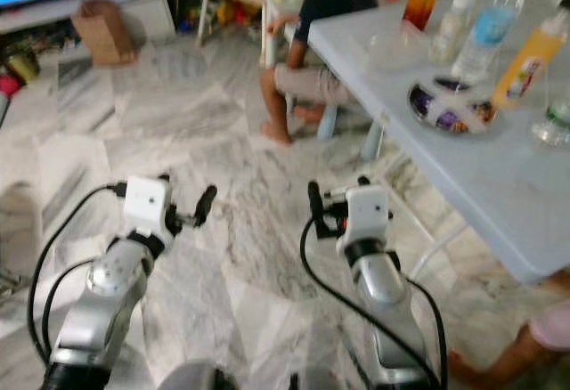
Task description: Restocking fridge
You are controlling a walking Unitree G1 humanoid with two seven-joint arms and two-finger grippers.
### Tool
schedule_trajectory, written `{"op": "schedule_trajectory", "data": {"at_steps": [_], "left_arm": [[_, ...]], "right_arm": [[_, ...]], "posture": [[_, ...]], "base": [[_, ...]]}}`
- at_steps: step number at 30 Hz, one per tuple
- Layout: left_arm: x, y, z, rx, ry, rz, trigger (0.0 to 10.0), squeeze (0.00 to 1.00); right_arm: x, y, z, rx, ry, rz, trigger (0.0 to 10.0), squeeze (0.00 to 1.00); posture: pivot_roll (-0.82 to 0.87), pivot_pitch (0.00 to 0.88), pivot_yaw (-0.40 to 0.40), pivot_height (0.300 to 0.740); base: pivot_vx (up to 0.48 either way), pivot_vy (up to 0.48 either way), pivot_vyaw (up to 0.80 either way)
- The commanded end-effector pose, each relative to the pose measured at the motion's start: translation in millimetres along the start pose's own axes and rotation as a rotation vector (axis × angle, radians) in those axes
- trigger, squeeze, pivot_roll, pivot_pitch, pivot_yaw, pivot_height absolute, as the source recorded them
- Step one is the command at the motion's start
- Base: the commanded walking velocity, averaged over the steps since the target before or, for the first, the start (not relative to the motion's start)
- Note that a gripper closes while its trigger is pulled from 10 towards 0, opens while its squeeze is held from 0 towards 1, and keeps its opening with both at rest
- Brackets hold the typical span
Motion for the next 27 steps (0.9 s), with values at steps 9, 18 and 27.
{"op": "schedule_trajectory", "data": {"at_steps": [9,18,27], "left_arm": [[-5.5,-1,12.7,0.037,0.035,0.020,10.0,0.00],[-6.2,1,16.1,0.027,0.055,0.000,10.0,0.00],[-6.2,1,16.1,0.027,0.055,0.000,10.0,0.00]], "right_arm": [[0.9,-1,6.3,-0.019,0.009,-0.002,10.0,0.00],[1.0,-2,9.9,-0.027,0.029,0.005,10.0,0.00],[1.0,-2,9.9,-0.027,0.029,0.005,10.0,0.00]], "posture": [[0.03,0.118,0.032,0.740],[0.03,0.120,0.028,0.740],[0.03,0.120,0.028,0.740]], "base": [[0.426,0.103,-0.74],[0.098,0.413,-0.12],[0.000,0.435,0.00]]}}
Point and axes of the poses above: a point about 5 cm out from each wrist's last joint towards the gripper, its own x axis pointing back from the gripper into the wrist, its own y axis along the axis of the wrist's last joint, z = x × y, the point moved 4 cm from there along -x, pointing out of the wrist towards the gripper, and after that the axes turned 13 degrees about -x, right-handed, at the moved point
